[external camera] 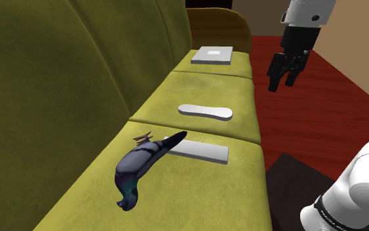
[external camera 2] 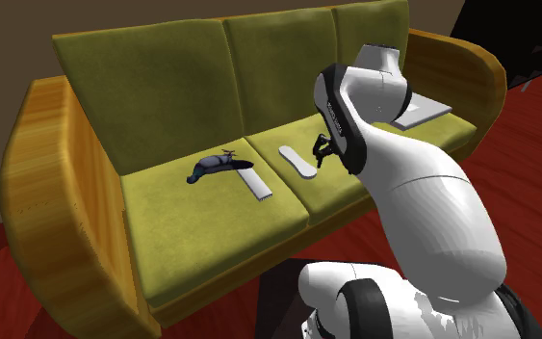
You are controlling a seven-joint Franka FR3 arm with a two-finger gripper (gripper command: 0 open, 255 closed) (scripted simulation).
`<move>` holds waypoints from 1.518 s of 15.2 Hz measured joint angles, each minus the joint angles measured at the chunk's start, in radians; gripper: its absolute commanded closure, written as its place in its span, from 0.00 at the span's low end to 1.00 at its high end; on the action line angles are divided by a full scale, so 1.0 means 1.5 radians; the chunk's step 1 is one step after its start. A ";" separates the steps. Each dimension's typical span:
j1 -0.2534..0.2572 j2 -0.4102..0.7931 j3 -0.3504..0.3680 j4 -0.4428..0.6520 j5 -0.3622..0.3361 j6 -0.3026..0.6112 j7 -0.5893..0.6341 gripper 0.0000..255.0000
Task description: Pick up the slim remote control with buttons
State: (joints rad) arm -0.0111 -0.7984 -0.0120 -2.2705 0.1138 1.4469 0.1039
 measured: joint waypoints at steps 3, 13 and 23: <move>0.009 0.013 0.013 0.002 0.006 0.013 0.000 0.00; 0.079 0.149 0.127 0.021 0.035 0.143 0.003 0.00; 0.133 0.315 0.241 0.083 0.013 0.256 0.017 0.00</move>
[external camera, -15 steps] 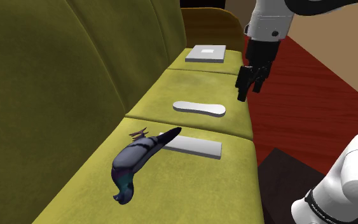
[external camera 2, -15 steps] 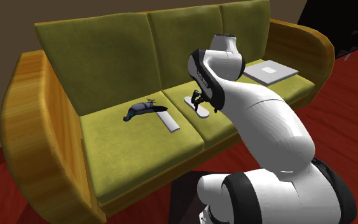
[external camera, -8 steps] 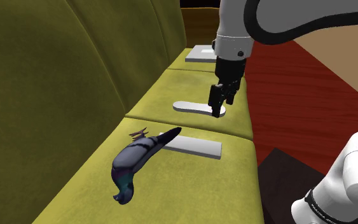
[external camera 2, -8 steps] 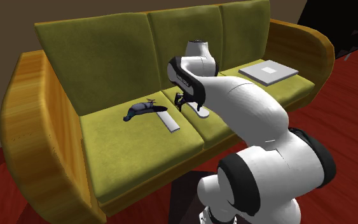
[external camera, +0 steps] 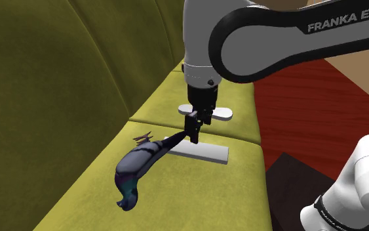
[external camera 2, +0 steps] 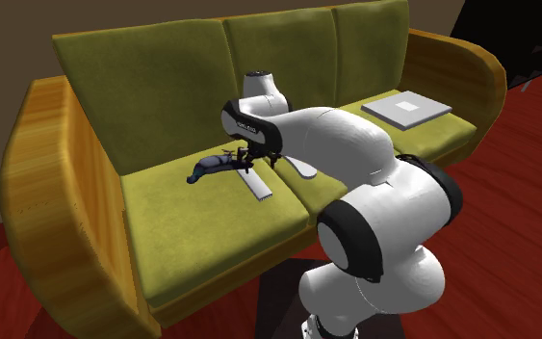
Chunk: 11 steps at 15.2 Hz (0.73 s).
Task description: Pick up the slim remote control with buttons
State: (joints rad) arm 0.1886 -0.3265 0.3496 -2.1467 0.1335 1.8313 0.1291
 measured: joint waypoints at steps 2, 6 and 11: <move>0.008 0.035 0.020 0.015 -0.012 0.019 0.005 0.00; 0.013 0.055 0.032 0.002 -0.017 0.052 0.010 0.00; 0.014 0.064 0.036 -0.029 -0.019 0.092 0.011 1.00</move>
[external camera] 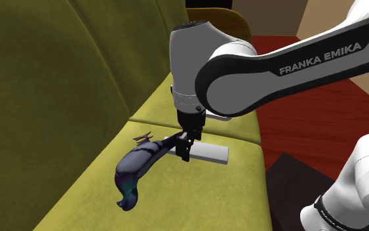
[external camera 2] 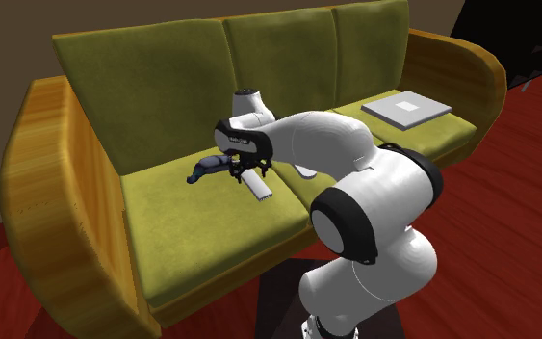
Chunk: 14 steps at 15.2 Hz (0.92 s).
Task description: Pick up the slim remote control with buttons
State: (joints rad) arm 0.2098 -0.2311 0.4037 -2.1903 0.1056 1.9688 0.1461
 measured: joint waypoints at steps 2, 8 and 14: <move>0.000 0.001 0.001 -0.001 0.000 0.003 0.000 1.00; 0.000 0.002 0.001 0.000 -0.001 0.003 0.000 1.00; 0.000 -0.006 -0.001 0.021 0.001 -0.026 0.000 1.00</move>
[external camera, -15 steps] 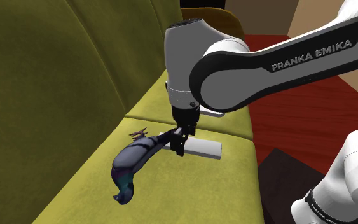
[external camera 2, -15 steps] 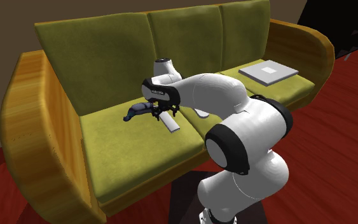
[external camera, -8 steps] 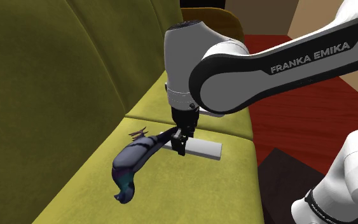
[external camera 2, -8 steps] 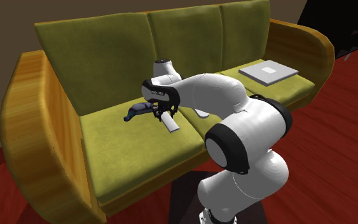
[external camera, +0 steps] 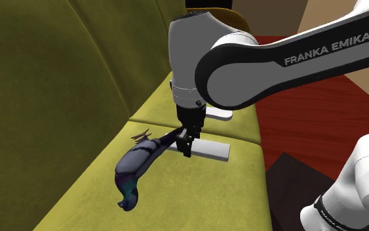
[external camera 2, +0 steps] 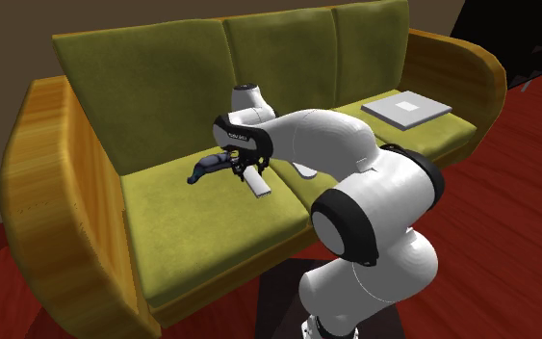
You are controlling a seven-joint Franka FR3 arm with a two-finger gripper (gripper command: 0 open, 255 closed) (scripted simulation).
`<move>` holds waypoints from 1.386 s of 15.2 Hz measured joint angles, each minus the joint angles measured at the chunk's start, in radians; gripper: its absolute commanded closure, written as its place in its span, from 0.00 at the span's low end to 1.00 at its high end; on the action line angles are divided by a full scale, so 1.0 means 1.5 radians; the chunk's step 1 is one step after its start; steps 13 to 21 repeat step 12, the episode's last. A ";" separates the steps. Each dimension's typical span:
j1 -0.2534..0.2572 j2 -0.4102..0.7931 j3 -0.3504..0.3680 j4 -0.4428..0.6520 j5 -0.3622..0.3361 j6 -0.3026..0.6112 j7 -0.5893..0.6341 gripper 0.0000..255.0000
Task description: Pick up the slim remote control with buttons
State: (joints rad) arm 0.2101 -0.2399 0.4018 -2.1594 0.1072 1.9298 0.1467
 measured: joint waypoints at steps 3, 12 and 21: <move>-0.001 -0.003 -0.002 0.022 0.000 -0.025 0.000 1.00; -0.003 -0.010 -0.008 0.093 -0.001 -0.103 0.000 1.00; -0.003 -0.010 -0.008 0.093 -0.001 -0.103 0.000 1.00</move>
